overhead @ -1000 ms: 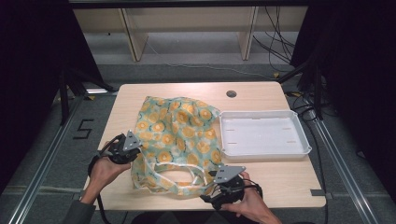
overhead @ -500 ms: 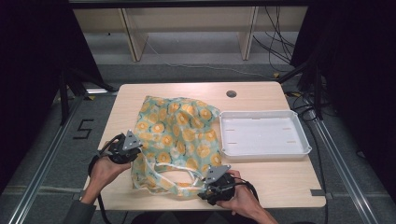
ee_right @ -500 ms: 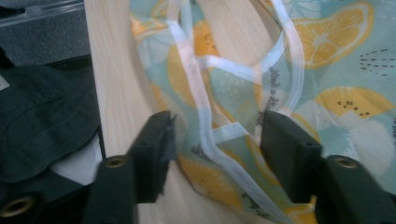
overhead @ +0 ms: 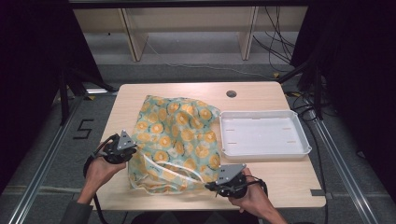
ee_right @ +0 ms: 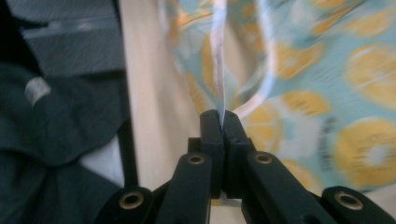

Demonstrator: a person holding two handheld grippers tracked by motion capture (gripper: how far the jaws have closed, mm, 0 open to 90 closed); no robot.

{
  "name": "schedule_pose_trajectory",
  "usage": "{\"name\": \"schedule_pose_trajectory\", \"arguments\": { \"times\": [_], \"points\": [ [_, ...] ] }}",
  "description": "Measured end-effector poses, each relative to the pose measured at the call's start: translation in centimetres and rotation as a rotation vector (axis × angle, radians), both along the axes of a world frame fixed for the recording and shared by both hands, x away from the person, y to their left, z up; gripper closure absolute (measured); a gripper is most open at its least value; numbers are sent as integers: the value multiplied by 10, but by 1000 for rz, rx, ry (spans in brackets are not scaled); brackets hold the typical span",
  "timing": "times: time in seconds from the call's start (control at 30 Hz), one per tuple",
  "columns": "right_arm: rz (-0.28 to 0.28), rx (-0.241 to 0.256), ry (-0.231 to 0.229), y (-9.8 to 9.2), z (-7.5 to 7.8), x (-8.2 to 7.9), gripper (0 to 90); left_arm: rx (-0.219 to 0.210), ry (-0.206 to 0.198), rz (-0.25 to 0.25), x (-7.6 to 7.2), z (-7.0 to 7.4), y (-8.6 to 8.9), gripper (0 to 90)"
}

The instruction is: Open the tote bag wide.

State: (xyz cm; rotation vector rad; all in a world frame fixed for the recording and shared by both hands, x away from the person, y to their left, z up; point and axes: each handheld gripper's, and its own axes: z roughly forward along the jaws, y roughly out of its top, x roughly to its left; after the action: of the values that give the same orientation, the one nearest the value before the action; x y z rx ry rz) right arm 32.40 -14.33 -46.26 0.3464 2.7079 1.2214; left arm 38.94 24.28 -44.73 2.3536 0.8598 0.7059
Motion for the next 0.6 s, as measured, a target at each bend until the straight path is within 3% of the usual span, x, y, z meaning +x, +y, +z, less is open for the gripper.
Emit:
{"name": "schedule_pose_trajectory", "arguments": {
  "times": [0.03,0.07,0.1,0.13,0.2,0.3,0.33,0.37,0.4,0.47,0.5,0.53,0.6],
  "points": [
    [-9,87,9,-5,13,6,900,-14,2,4,0,-2,1,880],
    [-7,119,17,-8,19,10,900,-14,2,4,0,-2,1,880],
    [-7,119,17,-8,19,10,900,-11,9,-1,0,-2,2,880],
    [-31,153,-6,-10,24,15,900,-12,14,3,0,-3,2,879],
    [-77,148,-41,-11,33,26,900,-4,15,4,0,-5,3,877],
    [-127,178,-70,-9,39,48,900,15,39,5,2,-10,5,869],
    [-138,179,-76,-8,41,55,900,27,60,-15,3,-10,7,866],
    [-159,176,-92,-7,43,64,900,30,51,-31,4,-12,8,863],
    [-181,184,-88,-4,43,72,900,25,80,-20,4,-14,9,859],
    [-216,189,-96,1,44,91,900,23,79,-24,6,-20,10,853],
    [-251,207,-78,4,42,103,900,44,96,-40,6,-21,12,842],
    [-272,194,-51,9,38,118,900,46,86,-38,6,-24,11,827],
    [-291,205,-58,12,33,127,900,43,111,-63,5,-26,12,812]
  ]
}}
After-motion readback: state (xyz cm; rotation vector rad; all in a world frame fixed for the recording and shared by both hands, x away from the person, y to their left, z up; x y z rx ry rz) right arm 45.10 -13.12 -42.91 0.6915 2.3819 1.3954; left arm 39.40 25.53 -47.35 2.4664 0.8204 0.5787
